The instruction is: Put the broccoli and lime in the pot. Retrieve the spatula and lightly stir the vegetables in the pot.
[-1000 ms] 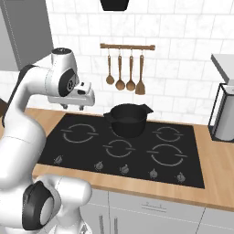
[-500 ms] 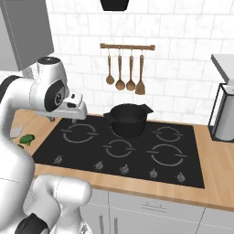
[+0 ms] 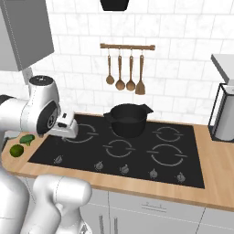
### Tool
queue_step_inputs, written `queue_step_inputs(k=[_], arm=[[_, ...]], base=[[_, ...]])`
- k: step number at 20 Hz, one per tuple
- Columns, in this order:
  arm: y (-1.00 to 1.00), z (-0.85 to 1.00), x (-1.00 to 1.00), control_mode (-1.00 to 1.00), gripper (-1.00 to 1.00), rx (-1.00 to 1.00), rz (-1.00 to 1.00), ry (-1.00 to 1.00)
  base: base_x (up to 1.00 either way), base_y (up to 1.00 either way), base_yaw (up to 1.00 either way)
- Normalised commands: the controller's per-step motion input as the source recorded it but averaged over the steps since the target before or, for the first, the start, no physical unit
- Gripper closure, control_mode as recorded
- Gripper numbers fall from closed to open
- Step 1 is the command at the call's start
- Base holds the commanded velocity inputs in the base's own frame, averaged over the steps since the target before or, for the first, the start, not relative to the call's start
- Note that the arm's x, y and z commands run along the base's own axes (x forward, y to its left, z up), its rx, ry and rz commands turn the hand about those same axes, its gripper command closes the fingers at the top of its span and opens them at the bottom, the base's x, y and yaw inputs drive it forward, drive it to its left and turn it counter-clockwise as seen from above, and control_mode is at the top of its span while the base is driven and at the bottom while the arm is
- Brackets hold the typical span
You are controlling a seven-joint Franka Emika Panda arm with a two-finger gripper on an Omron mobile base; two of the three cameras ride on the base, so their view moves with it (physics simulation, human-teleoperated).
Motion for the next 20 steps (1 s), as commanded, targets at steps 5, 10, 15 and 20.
queue_step_inputs(k=[5,10,15,20], arm=[[0.27,-0.26,-0.07,-1.00,-1.00,0.07,0.00,0.02],[0.49,-0.29,-0.01,-1.00,-1.00,0.07,0.00,0.05],[0.54,-0.31,0.08,-1.00,-1.00,0.09,0.00,0.01],[0.61,-0.17,0.37,-1.00,-1.00,0.05,-0.01,0.00]], base=[[0.00,0.00,0.00],[0.00,0.00,0.00],[0.00,0.00,0.00],[0.00,0.00,0.00]])
